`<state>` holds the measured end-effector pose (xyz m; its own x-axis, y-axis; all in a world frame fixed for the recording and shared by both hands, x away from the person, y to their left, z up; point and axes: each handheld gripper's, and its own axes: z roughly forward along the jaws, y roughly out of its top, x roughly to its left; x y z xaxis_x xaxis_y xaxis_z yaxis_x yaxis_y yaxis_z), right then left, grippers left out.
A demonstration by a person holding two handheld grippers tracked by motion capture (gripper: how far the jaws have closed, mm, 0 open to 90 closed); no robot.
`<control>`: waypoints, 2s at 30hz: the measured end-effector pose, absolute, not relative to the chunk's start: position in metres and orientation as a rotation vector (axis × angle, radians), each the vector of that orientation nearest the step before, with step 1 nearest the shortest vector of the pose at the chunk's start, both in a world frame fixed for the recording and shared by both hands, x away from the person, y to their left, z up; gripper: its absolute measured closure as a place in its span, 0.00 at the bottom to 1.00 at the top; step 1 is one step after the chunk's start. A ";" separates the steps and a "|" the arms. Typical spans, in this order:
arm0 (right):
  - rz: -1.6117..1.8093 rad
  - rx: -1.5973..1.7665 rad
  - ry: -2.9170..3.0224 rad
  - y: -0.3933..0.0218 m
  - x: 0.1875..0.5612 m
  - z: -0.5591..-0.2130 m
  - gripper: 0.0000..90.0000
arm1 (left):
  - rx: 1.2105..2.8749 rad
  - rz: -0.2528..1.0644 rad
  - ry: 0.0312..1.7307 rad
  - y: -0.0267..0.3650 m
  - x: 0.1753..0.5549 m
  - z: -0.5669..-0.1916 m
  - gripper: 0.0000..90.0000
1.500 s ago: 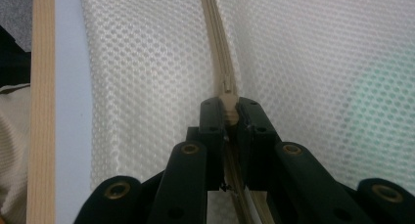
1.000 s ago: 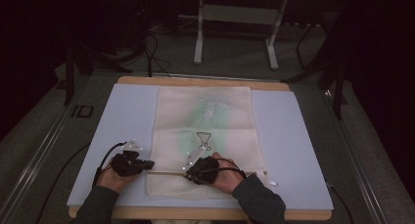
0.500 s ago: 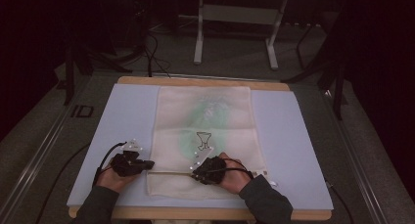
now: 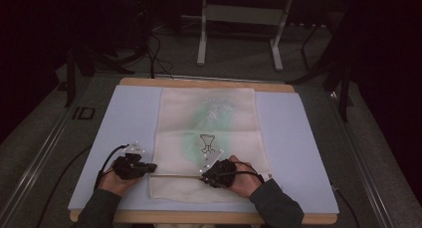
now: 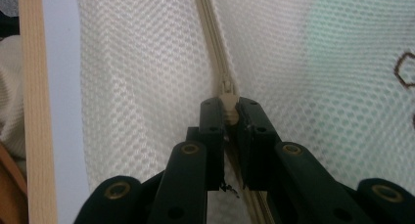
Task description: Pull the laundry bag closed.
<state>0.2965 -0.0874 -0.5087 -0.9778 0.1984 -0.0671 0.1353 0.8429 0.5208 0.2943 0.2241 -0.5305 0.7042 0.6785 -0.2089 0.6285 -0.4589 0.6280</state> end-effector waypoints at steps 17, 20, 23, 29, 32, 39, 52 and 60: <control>0.798 0.294 2.893 -0.108 0.296 -0.507 0.91 | 2.207 0.092 0.994 0.224 0.294 -0.531 1.00; 0.785 0.295 2.897 -0.111 0.295 -0.507 0.91 | 2.206 0.091 0.994 0.224 0.294 -0.531 1.00; 0.778 0.304 2.901 -0.114 0.295 -0.508 0.91 | 2.205 0.090 0.993 0.224 0.294 -0.531 1.00; 0.765 0.320 2.898 -0.123 0.294 -0.507 0.91 | 2.205 0.090 0.994 0.224 0.294 -0.531 1.00; 0.768 0.324 2.894 -0.128 0.294 -0.506 0.91 | 2.205 0.091 0.995 0.224 0.294 -0.531 1.00; 0.760 0.357 2.885 -0.141 0.294 -0.505 0.91 | 2.207 0.093 0.996 0.224 0.294 -0.530 1.00; 0.747 0.397 2.876 -0.161 0.294 -0.505 0.91 | 2.209 0.094 0.994 0.224 0.294 -0.530 1.00; 0.752 0.436 2.869 -0.174 0.293 -0.504 0.91 | 2.212 0.099 0.994 0.223 0.294 -0.530 1.00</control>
<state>0.2931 -0.1738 -0.5044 -0.9477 0.3126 -0.0645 0.2408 0.8329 0.4984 0.2940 0.2233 -0.5302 0.7028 0.6818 -0.2029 0.6281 -0.4609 0.6269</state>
